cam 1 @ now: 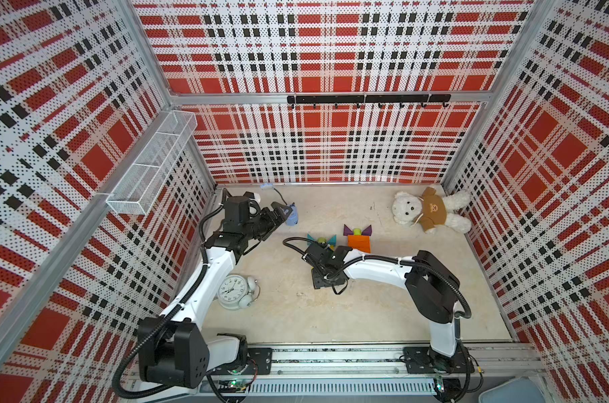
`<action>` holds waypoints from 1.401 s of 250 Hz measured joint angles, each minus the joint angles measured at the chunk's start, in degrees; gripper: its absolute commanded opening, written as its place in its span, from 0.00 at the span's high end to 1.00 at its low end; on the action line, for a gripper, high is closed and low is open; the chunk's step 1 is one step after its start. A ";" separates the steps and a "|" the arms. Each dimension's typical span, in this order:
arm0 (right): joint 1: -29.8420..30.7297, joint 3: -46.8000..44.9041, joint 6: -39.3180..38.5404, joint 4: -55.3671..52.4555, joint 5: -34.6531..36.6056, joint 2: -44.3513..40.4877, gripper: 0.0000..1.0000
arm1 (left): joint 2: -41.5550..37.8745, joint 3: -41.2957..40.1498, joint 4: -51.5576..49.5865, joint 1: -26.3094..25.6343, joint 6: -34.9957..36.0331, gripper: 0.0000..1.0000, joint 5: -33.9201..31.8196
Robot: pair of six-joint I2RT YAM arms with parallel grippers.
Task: Assemble a carrot with building blocks
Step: Assemble the building block at the center of the board.
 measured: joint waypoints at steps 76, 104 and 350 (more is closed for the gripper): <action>0.48 1.46 2.38 -0.11 1.51 2.95 0.45 | -0.22 -0.28 0.83 0.07 -1.03 0.05 1.07; 0.52 3.10 2.47 -0.72 1.79 3.82 0.45 | -0.28 -0.33 1.29 0.09 -1.33 0.05 1.40; 0.52 6.60 4.26 -0.90 1.01 6.03 0.34 | -0.39 -1.07 2.60 0.33 -2.64 0.05 2.80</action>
